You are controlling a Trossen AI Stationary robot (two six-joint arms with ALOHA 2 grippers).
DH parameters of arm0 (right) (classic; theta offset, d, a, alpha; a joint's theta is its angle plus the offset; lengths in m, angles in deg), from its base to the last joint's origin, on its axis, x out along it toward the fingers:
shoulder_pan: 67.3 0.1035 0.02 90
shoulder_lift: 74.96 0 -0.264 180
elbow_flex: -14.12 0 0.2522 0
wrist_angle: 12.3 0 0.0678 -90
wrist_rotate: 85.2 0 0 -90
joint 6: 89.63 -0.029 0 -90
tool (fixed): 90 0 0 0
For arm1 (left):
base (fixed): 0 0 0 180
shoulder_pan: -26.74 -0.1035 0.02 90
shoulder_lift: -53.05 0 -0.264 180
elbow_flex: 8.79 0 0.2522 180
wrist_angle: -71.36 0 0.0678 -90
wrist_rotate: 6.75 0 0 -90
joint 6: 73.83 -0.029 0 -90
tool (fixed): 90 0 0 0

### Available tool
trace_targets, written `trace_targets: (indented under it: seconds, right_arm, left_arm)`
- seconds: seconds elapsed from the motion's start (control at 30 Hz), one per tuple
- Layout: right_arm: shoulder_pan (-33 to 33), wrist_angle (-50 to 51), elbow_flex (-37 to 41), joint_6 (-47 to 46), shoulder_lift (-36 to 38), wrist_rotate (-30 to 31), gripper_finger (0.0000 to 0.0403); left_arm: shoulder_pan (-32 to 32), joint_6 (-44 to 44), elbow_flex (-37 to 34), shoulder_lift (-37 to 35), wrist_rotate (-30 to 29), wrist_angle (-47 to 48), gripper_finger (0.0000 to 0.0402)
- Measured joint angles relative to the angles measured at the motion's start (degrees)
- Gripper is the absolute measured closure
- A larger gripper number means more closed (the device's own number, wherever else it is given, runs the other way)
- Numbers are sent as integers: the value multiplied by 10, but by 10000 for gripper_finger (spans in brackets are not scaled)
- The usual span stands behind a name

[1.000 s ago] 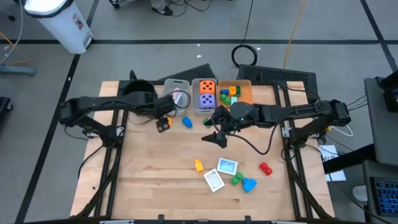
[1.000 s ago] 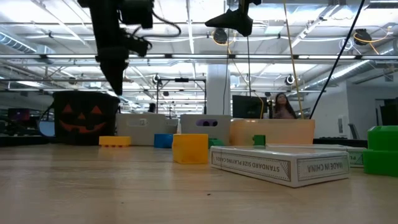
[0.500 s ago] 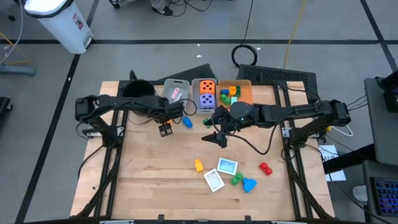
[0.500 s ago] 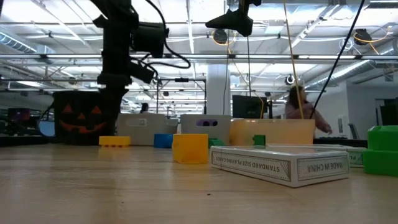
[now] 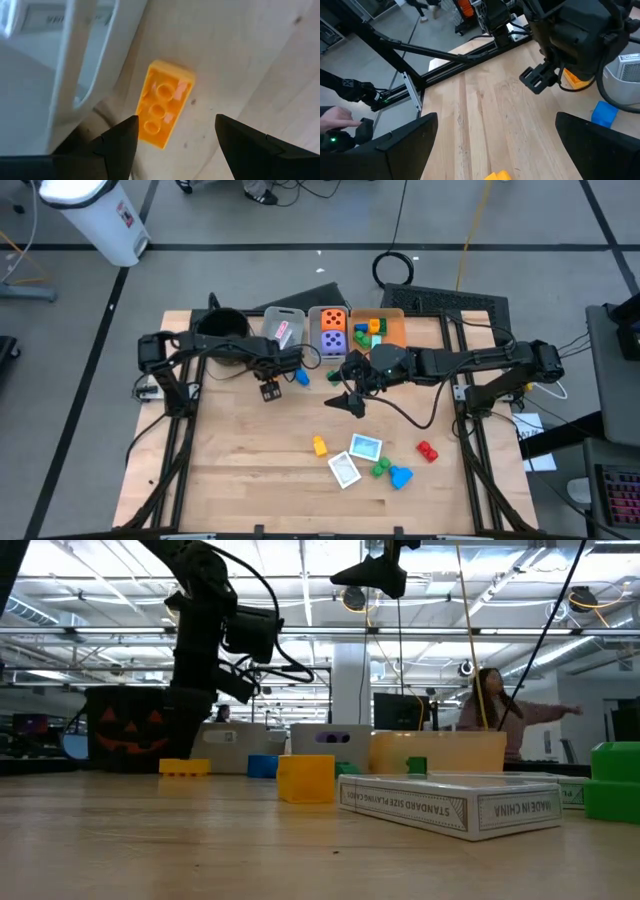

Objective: Pick & Place Toys
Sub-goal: Put the top yellow game piece into the orange bin

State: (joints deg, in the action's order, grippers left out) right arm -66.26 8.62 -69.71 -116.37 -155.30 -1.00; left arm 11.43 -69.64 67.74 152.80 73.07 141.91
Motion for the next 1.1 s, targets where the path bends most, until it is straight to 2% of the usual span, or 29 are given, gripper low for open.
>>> trace_targets:
  seconds: [0.33,0.73,0.9,1.1]
  right_arm:
    - [0,1,0,0,0,0,7]
    - [0,5,0,0,0,0,7]
    - [0,5,0,0,0,0,7]
    - [0,8,0,0,0,0,7]
  left_arm:
    - [-1,-10,0,1,44,-14,131]
    - [0,24,-1,9,37,-21,131]
    - [0,116,-1,-4,16,25,131]
    - [1,260,0,-21,33,46,131]
